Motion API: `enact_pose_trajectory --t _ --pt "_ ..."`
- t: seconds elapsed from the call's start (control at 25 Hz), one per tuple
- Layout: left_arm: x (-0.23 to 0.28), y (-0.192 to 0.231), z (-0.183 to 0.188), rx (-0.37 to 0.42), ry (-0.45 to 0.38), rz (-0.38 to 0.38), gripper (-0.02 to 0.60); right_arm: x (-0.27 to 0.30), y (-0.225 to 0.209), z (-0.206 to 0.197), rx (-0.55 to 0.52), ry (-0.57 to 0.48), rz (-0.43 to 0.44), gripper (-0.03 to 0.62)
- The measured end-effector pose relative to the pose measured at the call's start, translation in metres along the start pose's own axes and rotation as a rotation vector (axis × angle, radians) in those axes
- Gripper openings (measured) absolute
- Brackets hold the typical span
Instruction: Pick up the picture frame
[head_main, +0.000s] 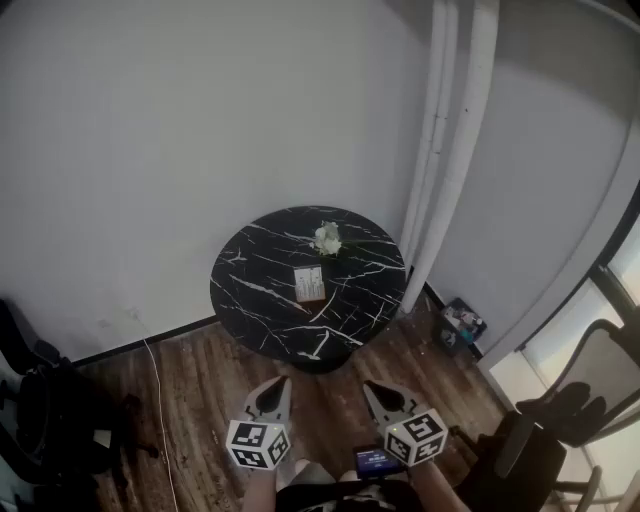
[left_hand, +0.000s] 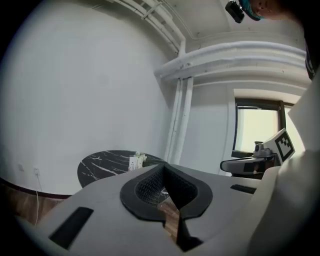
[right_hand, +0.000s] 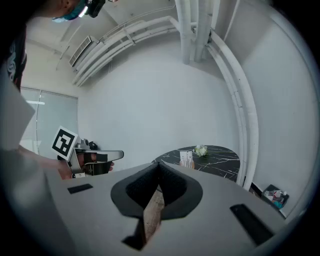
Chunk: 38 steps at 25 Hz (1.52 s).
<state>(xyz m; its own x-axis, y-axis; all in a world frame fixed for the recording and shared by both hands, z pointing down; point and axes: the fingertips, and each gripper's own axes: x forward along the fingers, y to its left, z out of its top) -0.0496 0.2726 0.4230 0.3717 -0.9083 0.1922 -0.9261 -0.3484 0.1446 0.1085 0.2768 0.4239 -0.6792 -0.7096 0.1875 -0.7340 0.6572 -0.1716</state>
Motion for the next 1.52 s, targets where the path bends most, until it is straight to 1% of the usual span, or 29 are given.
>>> enact_pose_trajectory --t 0.12,0.28,0.44,0.52,0.56,0.6,0.72,0.76,0.8,0.88,1.08,1.16,1.24,1.36,1.52 --pt "0.004 0.002 -0.002 -0.013 0.007 0.009 0.014 0.000 -0.004 0.002 -0.012 0.000 -0.004 0.018" --pt "0.004 0.007 -0.002 -0.035 0.004 0.046 0.014 -0.004 -0.010 0.001 -0.015 0.004 -0.013 0.017" --pt "0.004 0.008 -0.006 -0.023 0.022 0.083 0.014 -0.008 -0.015 -0.001 -0.007 -0.002 -0.027 0.017" --pt "0.004 0.007 -0.008 -0.008 0.029 0.087 0.014 -0.010 -0.018 0.000 0.014 -0.020 -0.031 0.017" --pt "0.004 0.006 -0.009 -0.015 0.024 0.079 0.014 -0.011 -0.019 0.001 0.030 -0.032 -0.029 0.017" --pt "0.004 0.006 -0.010 -0.045 0.011 0.064 0.014 -0.012 -0.019 0.003 0.046 -0.044 -0.023 0.018" --pt "-0.001 0.011 -0.007 -0.204 -0.062 0.025 0.014 -0.016 -0.022 0.007 0.093 -0.075 -0.003 0.018" --pt "-0.002 0.012 -0.005 -0.225 -0.074 0.025 0.014 -0.018 -0.024 0.008 0.117 -0.086 0.001 0.018" --pt "-0.003 0.012 -0.005 -0.221 -0.074 0.033 0.014 -0.020 -0.027 0.009 0.144 -0.096 0.005 0.017" --pt "-0.002 0.014 -0.005 -0.182 -0.058 0.061 0.014 -0.020 -0.031 0.008 0.180 -0.092 0.017 0.017" --pt "0.003 0.021 -0.002 -0.085 -0.036 0.132 0.014 -0.011 -0.031 -0.004 0.124 -0.015 0.005 0.017" --pt "0.009 0.022 -0.004 -0.056 -0.022 0.135 0.014 -0.006 -0.035 -0.010 0.135 -0.003 0.008 0.018" --pt "0.016 0.023 -0.009 -0.036 -0.004 0.118 0.014 0.000 -0.042 -0.015 0.154 0.008 0.007 0.018" --pt "0.030 0.028 -0.011 -0.049 -0.015 0.086 0.014 0.013 -0.054 -0.016 0.158 0.016 -0.002 0.018" --pt "0.063 0.048 -0.007 -0.065 -0.019 0.091 0.014 0.043 -0.067 -0.011 0.175 0.020 0.030 0.018"
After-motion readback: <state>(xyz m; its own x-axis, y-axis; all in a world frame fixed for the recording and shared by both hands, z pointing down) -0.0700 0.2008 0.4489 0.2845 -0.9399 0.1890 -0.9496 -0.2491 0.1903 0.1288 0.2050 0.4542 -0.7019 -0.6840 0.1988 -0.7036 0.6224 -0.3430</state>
